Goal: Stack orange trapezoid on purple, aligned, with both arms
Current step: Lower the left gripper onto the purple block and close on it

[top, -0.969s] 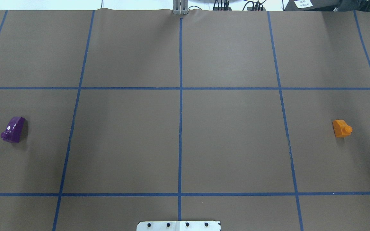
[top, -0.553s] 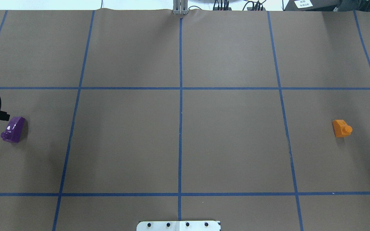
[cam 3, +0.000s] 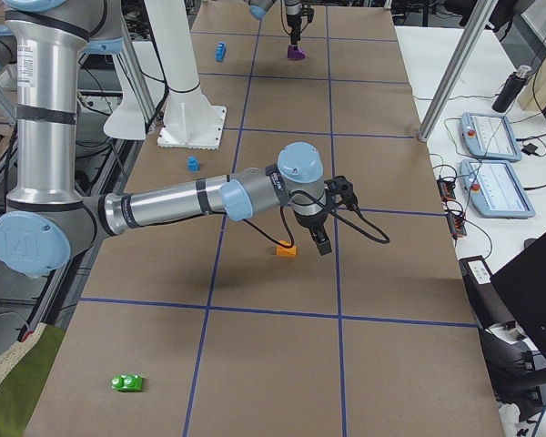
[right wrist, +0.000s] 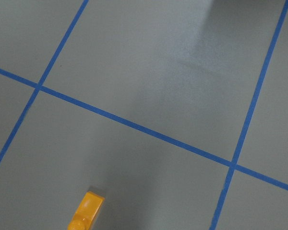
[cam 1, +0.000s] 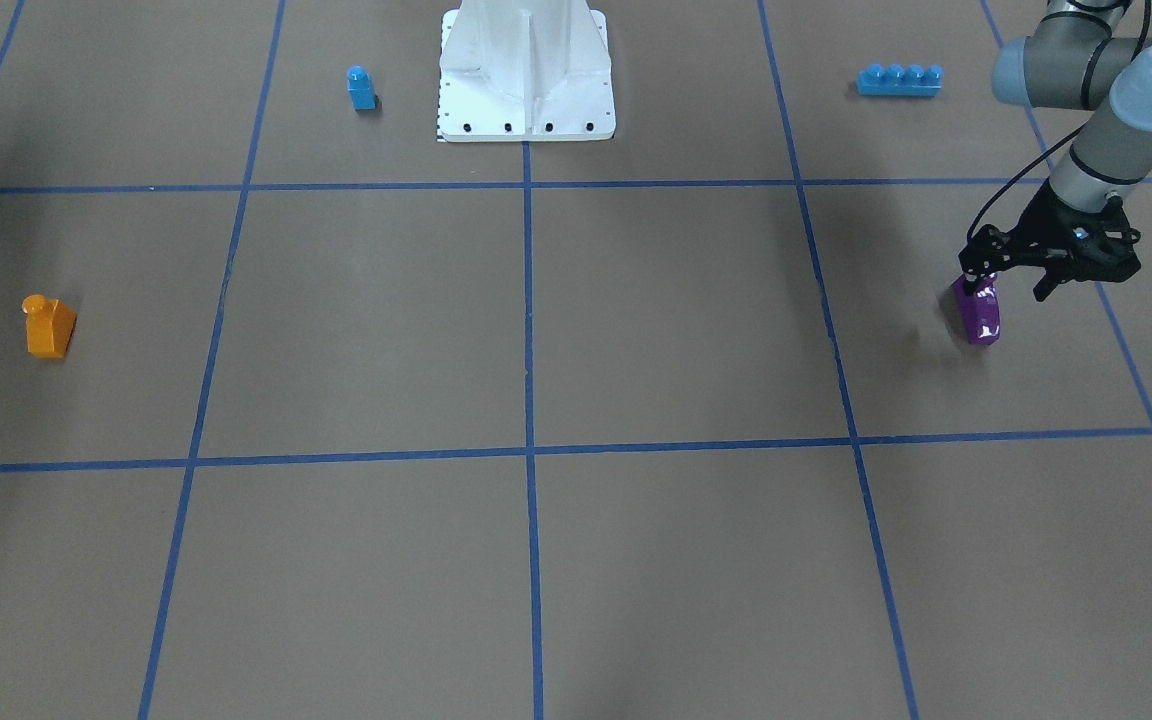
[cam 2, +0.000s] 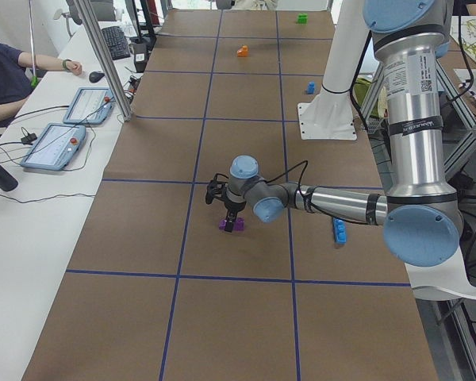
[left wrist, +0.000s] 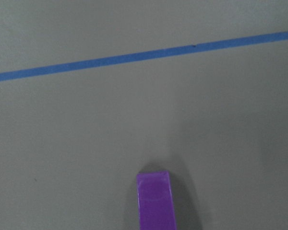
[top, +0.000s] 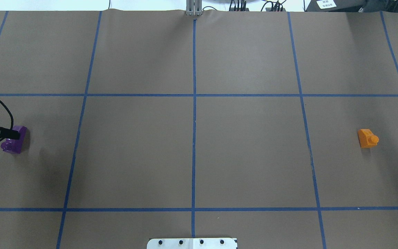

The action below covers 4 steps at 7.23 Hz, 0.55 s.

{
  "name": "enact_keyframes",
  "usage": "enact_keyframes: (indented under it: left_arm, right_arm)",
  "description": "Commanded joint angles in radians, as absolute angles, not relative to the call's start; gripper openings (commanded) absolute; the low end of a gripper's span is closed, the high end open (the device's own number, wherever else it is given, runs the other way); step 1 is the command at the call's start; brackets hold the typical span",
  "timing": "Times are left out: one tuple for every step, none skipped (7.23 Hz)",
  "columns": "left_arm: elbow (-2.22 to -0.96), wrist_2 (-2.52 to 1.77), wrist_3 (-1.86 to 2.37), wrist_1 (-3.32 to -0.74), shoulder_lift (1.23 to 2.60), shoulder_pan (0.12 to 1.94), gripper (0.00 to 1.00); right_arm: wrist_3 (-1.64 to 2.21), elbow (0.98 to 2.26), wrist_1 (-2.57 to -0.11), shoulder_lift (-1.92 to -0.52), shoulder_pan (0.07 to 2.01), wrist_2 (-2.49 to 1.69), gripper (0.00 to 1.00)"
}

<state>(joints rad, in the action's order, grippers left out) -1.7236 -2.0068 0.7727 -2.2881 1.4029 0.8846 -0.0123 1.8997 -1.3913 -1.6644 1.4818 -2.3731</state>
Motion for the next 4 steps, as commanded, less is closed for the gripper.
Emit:
enact_keyframes:
  left_arm:
    - [-1.709,-2.005,0.813,-2.313,1.405,0.853,0.91]
    - [-1.709,-1.997,0.821,-2.315,1.404,0.845,0.84]
    - [-1.707,-1.997,0.824,-2.315,1.404,0.844,0.68]
    - [-1.707,-1.997,0.825,-2.313,1.404,0.844,0.53]
  right_arm:
    - [-0.012,1.899,-1.391,-1.664,1.482,-2.373,1.0]
    - [-0.012,1.899,-1.391,-1.666,1.482,-2.373,1.0]
    - [-0.012,1.899,-1.391,-1.666,1.482,-2.373,1.0]
    - [-0.012,1.899,-1.391,-1.666,1.482,-2.373,1.0]
